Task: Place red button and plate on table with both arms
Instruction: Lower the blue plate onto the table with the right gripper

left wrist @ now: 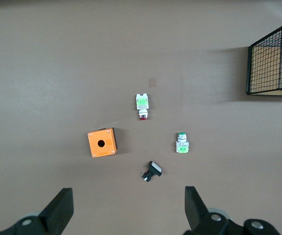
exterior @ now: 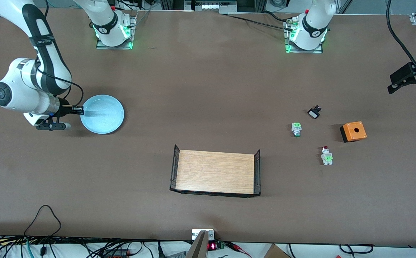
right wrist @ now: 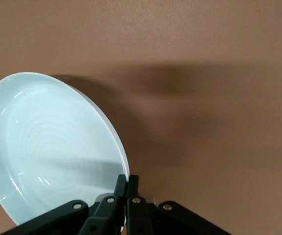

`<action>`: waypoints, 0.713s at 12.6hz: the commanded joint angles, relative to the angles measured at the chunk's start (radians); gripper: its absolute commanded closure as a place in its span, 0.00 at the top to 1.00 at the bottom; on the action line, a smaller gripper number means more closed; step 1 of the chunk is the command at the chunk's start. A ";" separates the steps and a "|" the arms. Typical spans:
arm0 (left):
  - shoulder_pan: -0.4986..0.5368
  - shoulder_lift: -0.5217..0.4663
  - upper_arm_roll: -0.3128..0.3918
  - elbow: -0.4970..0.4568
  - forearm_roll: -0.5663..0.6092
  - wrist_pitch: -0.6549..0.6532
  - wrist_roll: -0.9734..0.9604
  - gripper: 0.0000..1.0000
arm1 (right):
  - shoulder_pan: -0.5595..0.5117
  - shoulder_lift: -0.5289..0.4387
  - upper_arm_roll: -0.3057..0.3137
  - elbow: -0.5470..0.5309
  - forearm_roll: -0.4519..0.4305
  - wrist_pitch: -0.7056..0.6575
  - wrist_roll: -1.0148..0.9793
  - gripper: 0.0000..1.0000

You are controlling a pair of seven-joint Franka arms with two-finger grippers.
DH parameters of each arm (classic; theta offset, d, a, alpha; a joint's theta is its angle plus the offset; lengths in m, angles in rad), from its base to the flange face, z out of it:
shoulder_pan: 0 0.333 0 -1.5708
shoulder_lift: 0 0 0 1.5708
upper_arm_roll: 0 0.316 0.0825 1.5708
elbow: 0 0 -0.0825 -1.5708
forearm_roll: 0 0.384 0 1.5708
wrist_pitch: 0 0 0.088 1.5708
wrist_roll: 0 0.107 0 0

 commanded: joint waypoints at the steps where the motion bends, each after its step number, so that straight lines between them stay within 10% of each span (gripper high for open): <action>1: -0.001 -0.004 -0.002 0.007 -0.001 -0.012 0.006 1.00 | -0.039 0.016 0.018 -0.024 -0.005 0.037 -0.051 0.00; 5: -0.002 -0.004 -0.005 0.009 -0.001 -0.012 0.002 1.00 | -0.062 0.030 0.019 -0.056 0.000 0.099 -0.091 0.03; 6: -0.002 -0.004 -0.005 0.011 -0.003 -0.012 0.002 1.00 | -0.062 0.029 0.019 -0.054 0.004 0.096 -0.085 0.25; 7: -0.002 -0.004 -0.005 0.011 -0.003 -0.012 0.002 1.00 | -0.062 0.020 0.021 -0.053 0.006 0.090 -0.073 0.97; 9: -0.002 -0.004 -0.003 0.011 -0.003 -0.009 0.003 1.00 | -0.062 -0.008 0.027 -0.041 0.004 0.053 -0.070 1.00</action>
